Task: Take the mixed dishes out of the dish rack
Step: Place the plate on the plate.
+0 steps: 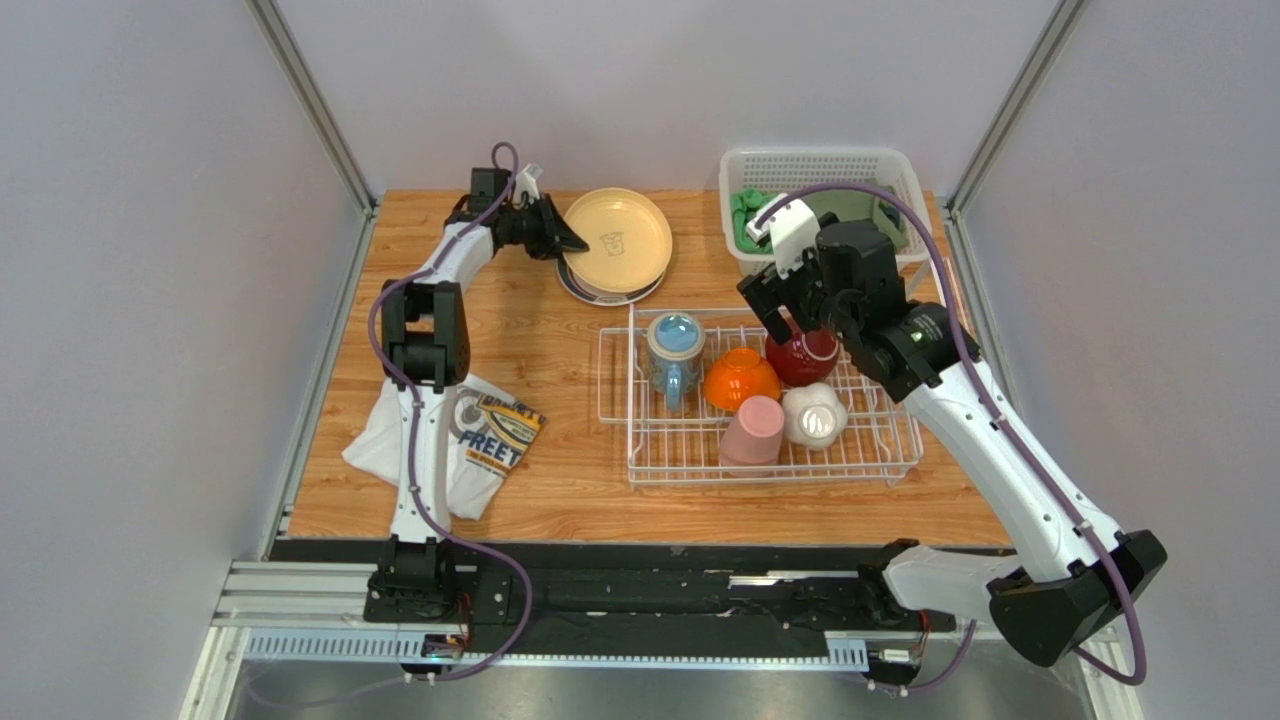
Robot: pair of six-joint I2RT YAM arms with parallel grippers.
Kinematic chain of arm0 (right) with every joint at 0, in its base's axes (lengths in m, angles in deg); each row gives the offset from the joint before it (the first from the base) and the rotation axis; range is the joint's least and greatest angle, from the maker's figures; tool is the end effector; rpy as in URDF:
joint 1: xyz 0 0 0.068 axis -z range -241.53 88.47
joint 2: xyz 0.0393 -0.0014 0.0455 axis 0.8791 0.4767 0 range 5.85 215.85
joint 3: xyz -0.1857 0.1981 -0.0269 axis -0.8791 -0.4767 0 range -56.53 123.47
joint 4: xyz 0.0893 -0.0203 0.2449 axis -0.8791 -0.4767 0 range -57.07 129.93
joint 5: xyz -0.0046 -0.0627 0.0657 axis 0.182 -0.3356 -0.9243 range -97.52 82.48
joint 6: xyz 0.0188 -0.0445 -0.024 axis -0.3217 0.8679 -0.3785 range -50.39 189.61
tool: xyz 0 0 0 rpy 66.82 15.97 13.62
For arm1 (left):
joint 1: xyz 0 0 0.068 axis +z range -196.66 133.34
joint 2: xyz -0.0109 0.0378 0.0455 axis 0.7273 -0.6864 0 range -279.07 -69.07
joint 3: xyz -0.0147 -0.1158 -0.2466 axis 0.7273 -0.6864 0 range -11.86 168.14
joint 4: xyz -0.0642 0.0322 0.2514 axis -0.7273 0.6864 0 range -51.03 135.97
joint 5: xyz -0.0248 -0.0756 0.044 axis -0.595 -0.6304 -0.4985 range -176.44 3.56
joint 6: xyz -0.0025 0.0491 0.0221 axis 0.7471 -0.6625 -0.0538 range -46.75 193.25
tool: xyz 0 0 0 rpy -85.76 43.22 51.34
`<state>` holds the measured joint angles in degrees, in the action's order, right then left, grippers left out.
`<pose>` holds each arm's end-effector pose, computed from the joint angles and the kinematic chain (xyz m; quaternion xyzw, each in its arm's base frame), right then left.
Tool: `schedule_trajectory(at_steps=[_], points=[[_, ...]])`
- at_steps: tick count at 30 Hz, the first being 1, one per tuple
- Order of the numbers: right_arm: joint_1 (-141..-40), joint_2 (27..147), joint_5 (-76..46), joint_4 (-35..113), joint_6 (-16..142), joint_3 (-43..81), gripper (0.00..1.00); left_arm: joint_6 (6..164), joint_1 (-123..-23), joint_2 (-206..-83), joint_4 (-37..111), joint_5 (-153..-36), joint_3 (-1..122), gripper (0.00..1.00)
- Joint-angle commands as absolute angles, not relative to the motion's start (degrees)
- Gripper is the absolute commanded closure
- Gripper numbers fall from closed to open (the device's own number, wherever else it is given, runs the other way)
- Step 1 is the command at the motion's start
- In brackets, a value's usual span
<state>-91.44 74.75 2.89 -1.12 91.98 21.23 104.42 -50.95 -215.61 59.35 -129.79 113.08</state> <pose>0.2199 0.1190 0.3988 -0.3447 0.8020 -0.0476 0.4855 0.5610 -0.0666 0.1579 -0.0511 0.8605 -0.4366 0.2575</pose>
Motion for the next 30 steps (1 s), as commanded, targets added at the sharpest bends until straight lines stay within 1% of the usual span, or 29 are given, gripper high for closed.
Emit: schedule_trajectory(at_steps=[1,4,7,10,13,16,22,30], points=[[-91.15,72.73,3.81,0.56,92.11,20.55,0.12,104.1,-50.26,-214.88,58.39,-130.74,112.86,0.8],[-91.15,72.38,3.81,0.56,92.11,20.02,0.12,103.66,-50.08,-214.7,58.66,-130.65,112.68,0.78],[-91.15,72.12,3.99,0.38,92.11,19.85,0.12,103.39,-49.82,-214.53,58.75,-130.38,112.5,0.73],[-91.06,71.68,4.08,0.21,92.11,19.76,0.12,102.95,-49.73,-214.26,59.18,-130.12,112.5,0.67],[-91.15,71.5,3.99,0.03,92.12,19.85,0.12,102.43,-49.73,-213.91,59.71,-129.51,112.5,0.57],[-91.15,71.41,3.9,-0.06,92.11,19.59,0.12,101.55,-49.73,-213.65,60.5,-128.89,112.68,0.53],[-91.15,71.15,3.55,-0.06,92.2,19.06,0.12,97.95,-49.73,-212.33,64.1,-125.82,113.29,0.48],[-91.24,70.36,3.29,0.56,92.29,17.65,0.12,93.99,-49.73,-209.78,67.97,-122.65,113.64,0.46]])
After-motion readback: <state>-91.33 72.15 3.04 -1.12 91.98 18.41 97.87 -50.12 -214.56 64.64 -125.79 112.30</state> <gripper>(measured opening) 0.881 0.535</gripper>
